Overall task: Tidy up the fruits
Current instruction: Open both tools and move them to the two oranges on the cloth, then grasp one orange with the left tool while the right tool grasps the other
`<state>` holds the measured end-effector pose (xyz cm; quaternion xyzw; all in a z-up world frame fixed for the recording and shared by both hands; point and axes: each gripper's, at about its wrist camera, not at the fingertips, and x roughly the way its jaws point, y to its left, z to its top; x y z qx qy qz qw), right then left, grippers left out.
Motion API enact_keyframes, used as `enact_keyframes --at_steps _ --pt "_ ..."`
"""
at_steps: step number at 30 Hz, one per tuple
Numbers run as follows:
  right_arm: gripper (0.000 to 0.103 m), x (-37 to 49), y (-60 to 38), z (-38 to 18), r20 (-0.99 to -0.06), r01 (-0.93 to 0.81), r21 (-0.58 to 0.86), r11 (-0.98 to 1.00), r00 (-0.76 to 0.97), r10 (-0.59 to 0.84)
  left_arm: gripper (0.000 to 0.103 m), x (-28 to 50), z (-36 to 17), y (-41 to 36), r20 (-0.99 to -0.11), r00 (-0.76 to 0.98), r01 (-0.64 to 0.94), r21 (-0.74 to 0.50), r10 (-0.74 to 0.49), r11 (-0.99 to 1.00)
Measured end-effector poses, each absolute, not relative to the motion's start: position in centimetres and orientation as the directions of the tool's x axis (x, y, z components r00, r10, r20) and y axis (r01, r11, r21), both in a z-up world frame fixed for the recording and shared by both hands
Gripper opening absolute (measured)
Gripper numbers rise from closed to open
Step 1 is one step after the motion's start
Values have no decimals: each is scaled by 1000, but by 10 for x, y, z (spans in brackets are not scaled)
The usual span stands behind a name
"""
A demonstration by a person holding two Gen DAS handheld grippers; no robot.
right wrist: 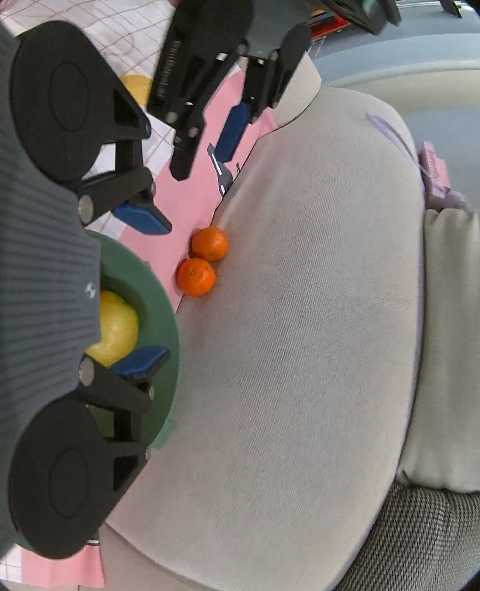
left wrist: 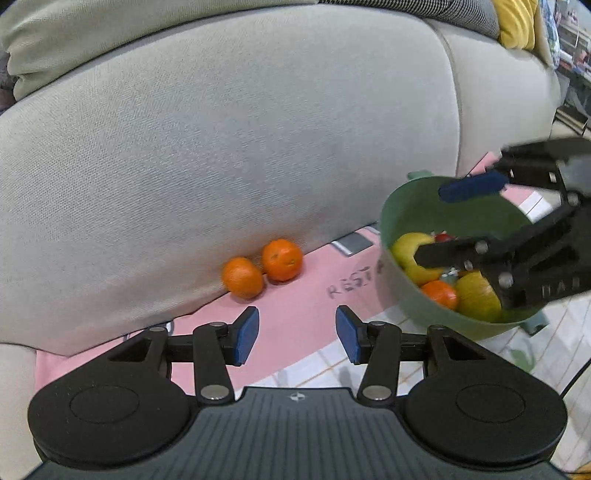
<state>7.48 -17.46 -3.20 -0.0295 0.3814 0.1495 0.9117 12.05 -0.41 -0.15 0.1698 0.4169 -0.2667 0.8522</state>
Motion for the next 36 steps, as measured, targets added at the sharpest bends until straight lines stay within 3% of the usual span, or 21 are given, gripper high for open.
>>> enact_keyframes --at_steps 8,16,20,36 --pt "65 133 -161 -45 -773 -266 155 951 567 284 57 149 -22 0 -806 522 584 101 -277 805" --pt "64 176 -146 -76 -841 -203 214 955 460 286 57 182 -45 8 -814 514 528 52 -270 848" --pt "54 193 -144 -92 -874 -156 218 963 408 264 57 194 -54 11 -818 509 514 39 -268 857" --pt "53 220 -133 -98 -898 -92 255 963 347 271 57 206 -77 22 -805 501 522 -11 -317 853"
